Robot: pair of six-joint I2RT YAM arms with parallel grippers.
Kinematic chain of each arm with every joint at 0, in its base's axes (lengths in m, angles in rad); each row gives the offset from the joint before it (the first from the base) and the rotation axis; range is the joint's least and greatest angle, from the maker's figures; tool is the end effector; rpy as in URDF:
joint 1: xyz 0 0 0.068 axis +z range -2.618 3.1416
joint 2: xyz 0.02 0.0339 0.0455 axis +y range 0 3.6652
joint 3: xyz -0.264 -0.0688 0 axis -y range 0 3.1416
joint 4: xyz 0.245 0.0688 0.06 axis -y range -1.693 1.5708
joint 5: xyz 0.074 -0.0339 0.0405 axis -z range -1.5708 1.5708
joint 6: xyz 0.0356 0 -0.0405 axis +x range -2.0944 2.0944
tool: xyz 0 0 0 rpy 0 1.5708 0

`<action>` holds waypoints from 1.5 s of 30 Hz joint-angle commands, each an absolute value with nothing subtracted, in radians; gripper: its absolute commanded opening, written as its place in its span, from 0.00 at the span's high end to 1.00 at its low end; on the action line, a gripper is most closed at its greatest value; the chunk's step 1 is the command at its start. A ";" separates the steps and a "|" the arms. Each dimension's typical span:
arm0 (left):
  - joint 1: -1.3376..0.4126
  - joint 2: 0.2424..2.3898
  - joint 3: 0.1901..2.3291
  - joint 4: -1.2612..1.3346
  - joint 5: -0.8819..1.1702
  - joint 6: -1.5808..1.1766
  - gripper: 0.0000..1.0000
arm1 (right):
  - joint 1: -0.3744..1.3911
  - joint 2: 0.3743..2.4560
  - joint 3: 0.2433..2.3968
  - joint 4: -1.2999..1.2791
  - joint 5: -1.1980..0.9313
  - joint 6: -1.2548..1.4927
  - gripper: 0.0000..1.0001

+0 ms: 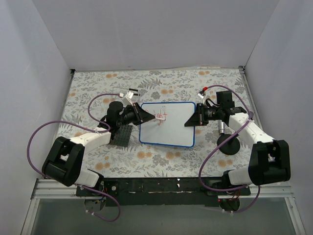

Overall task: Write a sentence on the whiteboard
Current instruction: Write with the whiteboard marker without the cap on the whiteboard.

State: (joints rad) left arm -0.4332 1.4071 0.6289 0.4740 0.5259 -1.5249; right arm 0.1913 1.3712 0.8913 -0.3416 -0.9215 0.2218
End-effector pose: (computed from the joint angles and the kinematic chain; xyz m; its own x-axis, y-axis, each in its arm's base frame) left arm 0.2589 -0.1394 0.2133 -0.8094 -0.5775 0.1064 -0.2350 0.1524 -0.9600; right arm 0.2673 0.0806 0.2424 -0.8437 -0.0279 -0.5361 -0.4736 0.5091 0.7187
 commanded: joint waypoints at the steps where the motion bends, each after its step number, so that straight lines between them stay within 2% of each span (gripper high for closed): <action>1: -0.434 1.378 0.609 0.414 0.545 -1.493 1.00 | 0.196 1.339 0.897 -0.301 -0.939 0.179 0.99; 28: -0.448 1.407 0.695 0.540 0.600 -1.586 1.00 | 0.195 1.336 0.897 -0.301 -0.937 0.178 0.99; 36: -0.434 1.174 0.626 0.471 0.569 -1.536 1.00 | 0.193 1.335 0.896 -0.308 -0.927 0.161 0.99; 45: -0.394 0.907 0.399 0.535 0.538 -1.572 1.00 | 0.193 1.309 0.876 -0.305 -0.914 0.114 0.99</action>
